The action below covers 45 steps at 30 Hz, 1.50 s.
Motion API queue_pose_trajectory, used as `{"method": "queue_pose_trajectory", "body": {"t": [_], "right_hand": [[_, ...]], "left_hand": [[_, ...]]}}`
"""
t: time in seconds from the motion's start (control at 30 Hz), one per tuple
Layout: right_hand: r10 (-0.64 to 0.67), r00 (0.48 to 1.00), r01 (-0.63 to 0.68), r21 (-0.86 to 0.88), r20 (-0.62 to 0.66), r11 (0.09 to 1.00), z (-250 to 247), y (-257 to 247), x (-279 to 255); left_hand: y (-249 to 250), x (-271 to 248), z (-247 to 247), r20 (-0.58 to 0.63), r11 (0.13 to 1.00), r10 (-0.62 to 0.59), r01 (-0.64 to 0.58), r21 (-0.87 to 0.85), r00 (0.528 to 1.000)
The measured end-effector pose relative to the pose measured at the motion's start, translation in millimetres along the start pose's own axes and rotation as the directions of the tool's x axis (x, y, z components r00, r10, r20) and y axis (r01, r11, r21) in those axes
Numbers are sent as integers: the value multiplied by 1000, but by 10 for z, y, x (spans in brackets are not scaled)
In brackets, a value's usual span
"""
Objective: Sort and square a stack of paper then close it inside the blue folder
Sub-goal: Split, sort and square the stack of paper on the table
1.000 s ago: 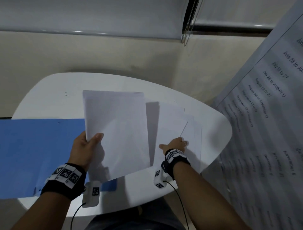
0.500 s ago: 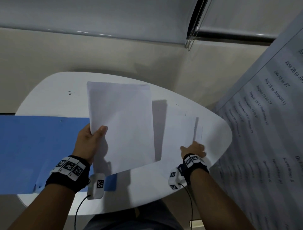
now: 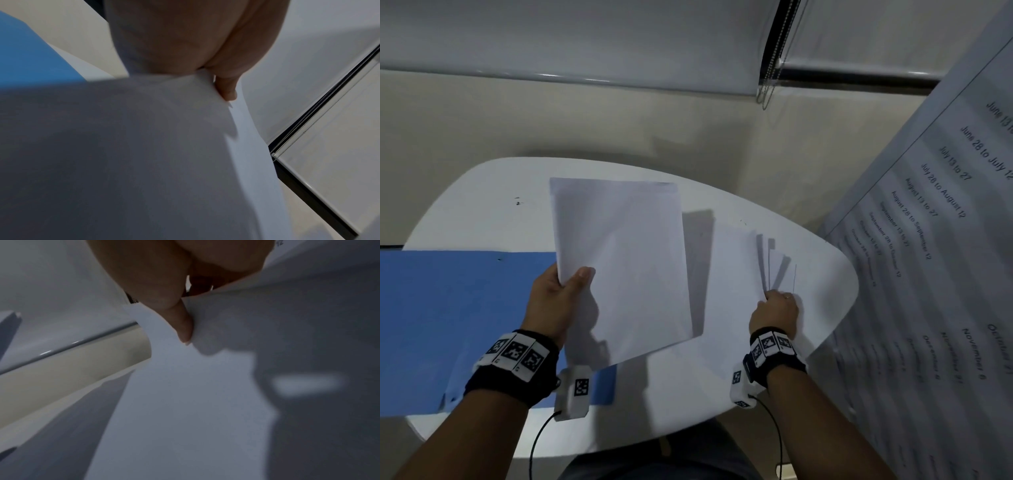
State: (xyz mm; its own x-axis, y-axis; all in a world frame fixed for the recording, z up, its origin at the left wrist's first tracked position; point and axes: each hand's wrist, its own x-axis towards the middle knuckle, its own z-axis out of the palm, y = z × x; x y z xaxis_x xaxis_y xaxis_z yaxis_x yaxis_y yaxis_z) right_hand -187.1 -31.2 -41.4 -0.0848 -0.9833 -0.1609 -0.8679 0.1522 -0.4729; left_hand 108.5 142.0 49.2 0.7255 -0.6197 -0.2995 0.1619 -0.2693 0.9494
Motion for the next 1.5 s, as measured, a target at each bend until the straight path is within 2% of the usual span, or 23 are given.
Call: {"method": "queue_pose_trajectory", "body": {"t": [0.07,0.17,0.23,0.3,0.4,0.5,0.6,0.67,0.77,0.87,0.97,1.03,1.1,1.2,1.3,1.4,1.5], "right_hand": [[13,1000,-14,63,15,998,-65,33,64],[163,980,-180,173,111,968,-85,34,106],[200,965,-233,208,170,950,-109,35,125],[151,979,-181,246,136,952,-266,32,163],[-10,996,30,229,-89,973,-800,-84,280],[-145,939,211,189,-312,959,-1396,-239,431],[-158,926,271,311,-342,911,-1760,-336,561],[-162,940,276,390,-301,879,-1812,-382,559],[-176,972,228,455,-154,861,-1501,-369,444],[-137,986,73,508,90,859,-860,-251,316],[-28,955,-99,406,296,908,-282,-109,193],[23,940,-129,293,340,947,-55,-21,152],[23,927,-99,185,374,978,82,1,125],[-63,876,51,36,479,998,254,-105,52],[-124,818,222,-110,562,969,373,-257,-33],[-106,819,140,-16,564,990,445,-311,-37],[-101,834,21,151,542,988,428,-269,-21]], "left_hand": [[-34,12,9,7,1000,-5,4,7,1000],[-50,12,66,22,1000,-13,13,8,1000],[-66,16,109,30,1000,-30,30,4,999],[-90,28,138,38,998,-53,54,-12,998],[-162,32,198,64,993,-98,101,-53,993],[-284,26,318,88,984,-163,168,-56,983],[-466,78,466,106,962,-269,272,-22,957],[-615,134,538,109,943,-331,327,57,937],[-791,201,638,104,923,-341,311,227,934],[-750,175,702,84,900,-348,307,310,934],[-736,168,723,82,887,-368,323,329,926],[-755,175,739,53,889,-349,313,334,935],[-758,157,788,20,883,-332,303,359,943],[-744,108,900,-9,849,-326,297,437,945],[-760,85,966,-17,807,-318,280,520,948],[-774,107,961,4,799,-280,231,555,960],[-679,77,852,79,874,-193,134,468,978]]}}
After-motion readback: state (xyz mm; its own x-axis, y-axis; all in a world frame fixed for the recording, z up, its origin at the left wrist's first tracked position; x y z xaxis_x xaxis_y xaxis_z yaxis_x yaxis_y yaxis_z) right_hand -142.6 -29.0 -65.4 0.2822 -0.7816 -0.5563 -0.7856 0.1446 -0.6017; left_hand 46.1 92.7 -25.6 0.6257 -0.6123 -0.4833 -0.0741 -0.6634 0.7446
